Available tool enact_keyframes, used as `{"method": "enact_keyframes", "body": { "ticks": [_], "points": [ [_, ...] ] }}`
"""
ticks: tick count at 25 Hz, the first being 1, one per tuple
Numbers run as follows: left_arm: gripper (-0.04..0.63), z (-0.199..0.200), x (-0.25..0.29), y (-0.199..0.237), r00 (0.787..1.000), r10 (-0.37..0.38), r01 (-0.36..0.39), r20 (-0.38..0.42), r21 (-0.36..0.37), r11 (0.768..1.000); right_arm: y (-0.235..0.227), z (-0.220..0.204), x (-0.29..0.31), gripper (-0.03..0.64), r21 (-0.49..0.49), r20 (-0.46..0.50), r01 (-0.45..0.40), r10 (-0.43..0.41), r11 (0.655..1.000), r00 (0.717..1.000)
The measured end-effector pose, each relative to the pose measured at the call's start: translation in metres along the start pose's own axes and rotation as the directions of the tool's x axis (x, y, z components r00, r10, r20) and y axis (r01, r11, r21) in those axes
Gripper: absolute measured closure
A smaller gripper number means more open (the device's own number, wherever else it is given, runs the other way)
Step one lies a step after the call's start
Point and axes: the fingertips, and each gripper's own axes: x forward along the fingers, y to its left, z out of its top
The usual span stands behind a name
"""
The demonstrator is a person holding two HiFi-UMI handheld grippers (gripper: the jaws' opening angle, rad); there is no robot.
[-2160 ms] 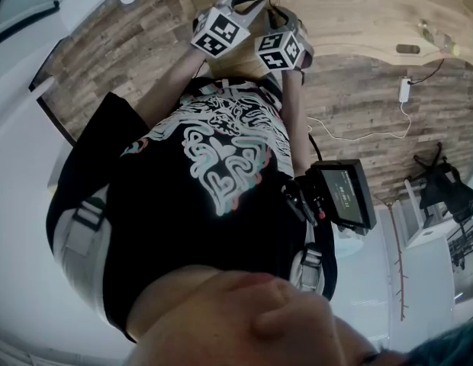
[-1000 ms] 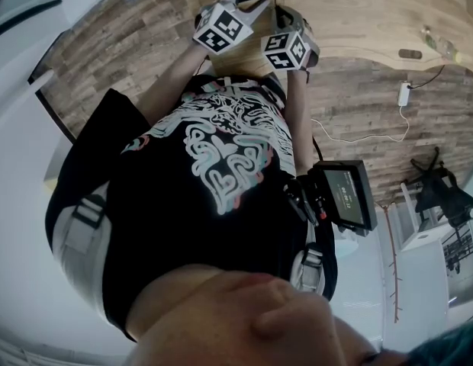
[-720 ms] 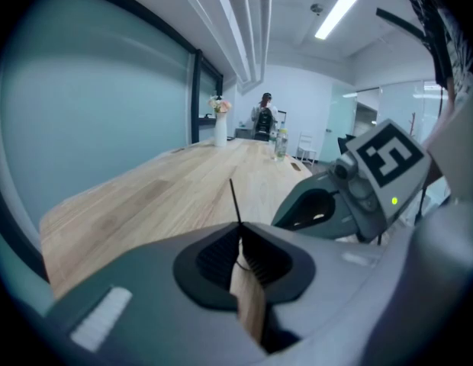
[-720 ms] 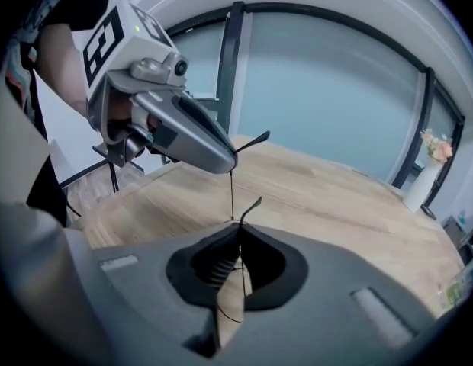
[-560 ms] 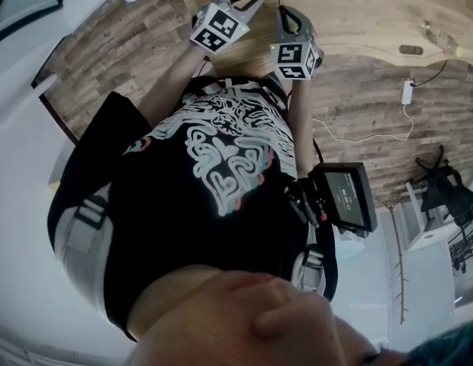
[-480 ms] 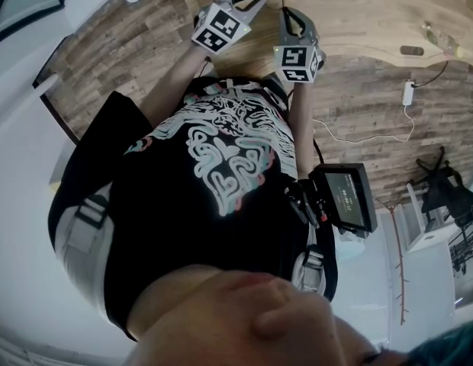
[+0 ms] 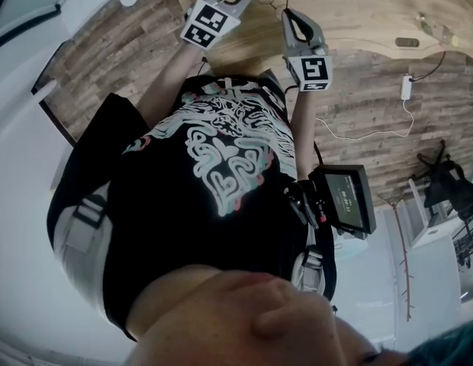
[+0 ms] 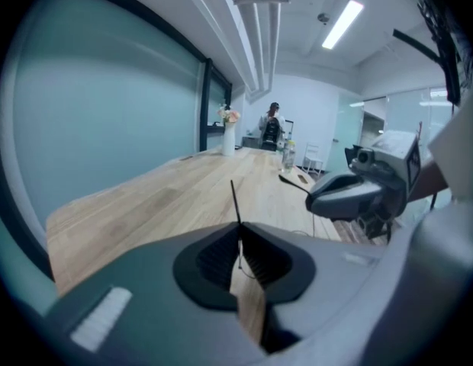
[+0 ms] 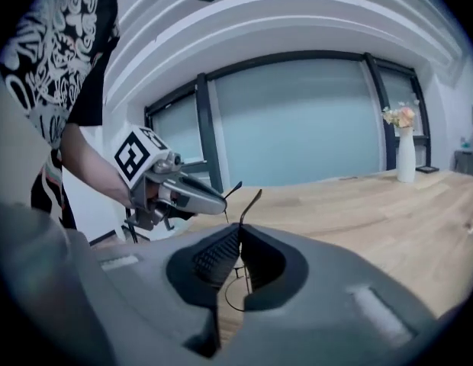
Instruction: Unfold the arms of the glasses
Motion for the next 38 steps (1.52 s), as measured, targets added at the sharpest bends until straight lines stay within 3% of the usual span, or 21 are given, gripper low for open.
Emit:
{"method": "enact_keyframes", "body": {
  "ticks": [3, 10, 24, 30, 38],
  "points": [
    [0.594, 0.004, -0.009, 0.003, 1.0, 0.009, -0.008, 0.018, -0.006, 1.0, -0.001, 0.009, -0.009, 0.612, 0.047, 0.052, -0.002, -0.001, 0.999, 0.999],
    [0.594, 0.01, -0.031, -0.002, 0.999, 0.014, -0.014, 0.047, -0.001, 1.0, 0.01, 0.022, -0.021, 0.612, 0.064, 0.082, 0.047, -0.052, 0.997, 0.995],
    [0.594, 0.016, -0.035, 0.002, 0.996, 0.024, -0.022, 0.085, -0.024, 0.999, 0.008, 0.026, -0.028, 0.612, 0.139, 0.122, 0.065, -0.082, 0.988, 0.989],
    [0.594, 0.028, -0.045, -0.008, 0.993, 0.018, -0.025, 0.115, 0.057, 0.998, 0.01, 0.034, -0.036, 0.612, 0.136, 0.143, 0.104, -0.123, 0.985, 0.982],
    [0.594, 0.032, -0.048, -0.01, 0.992, 0.003, -0.01, 0.122, 0.055, 0.998, 0.011, 0.038, -0.039, 0.614, 0.119, 0.151, 0.148, -0.165, 0.982, 0.975]
  ]
}}
